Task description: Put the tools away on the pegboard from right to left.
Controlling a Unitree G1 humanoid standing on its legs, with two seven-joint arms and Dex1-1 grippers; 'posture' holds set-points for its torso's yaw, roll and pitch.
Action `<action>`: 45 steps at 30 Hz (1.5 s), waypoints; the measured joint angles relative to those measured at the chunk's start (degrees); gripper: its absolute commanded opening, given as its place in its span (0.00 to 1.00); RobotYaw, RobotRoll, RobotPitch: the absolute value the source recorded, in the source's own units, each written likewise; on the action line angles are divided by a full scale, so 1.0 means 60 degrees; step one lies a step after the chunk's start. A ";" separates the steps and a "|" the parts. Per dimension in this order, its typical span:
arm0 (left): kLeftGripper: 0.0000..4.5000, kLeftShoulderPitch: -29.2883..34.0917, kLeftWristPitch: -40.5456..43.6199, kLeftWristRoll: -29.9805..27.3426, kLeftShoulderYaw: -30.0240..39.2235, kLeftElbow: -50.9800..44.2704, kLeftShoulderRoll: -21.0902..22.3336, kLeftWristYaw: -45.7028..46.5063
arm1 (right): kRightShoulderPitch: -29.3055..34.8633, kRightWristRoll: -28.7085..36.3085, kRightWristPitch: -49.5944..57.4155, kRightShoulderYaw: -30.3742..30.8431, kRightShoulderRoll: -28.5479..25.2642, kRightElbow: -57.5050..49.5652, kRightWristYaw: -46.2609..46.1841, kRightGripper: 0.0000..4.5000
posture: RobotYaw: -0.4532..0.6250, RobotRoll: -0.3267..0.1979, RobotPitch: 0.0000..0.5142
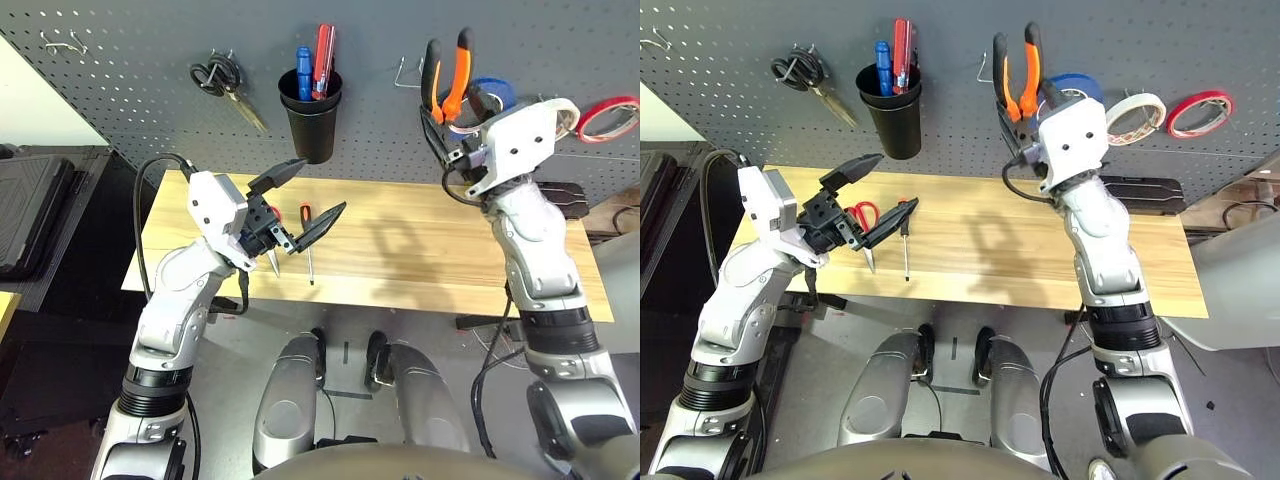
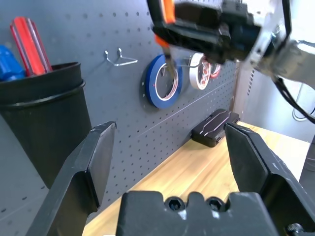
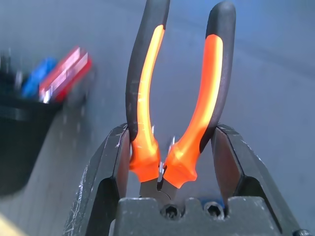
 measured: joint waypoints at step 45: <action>1.00 -0.0143 -0.0022 0.0269 -0.0115 0.0048 -0.0141 0.0272 | -0.3748 -0.0526 -0.2557 0.0000 0.0978 0.7817 -0.1601 0.67 | 0.68 0.62 0.35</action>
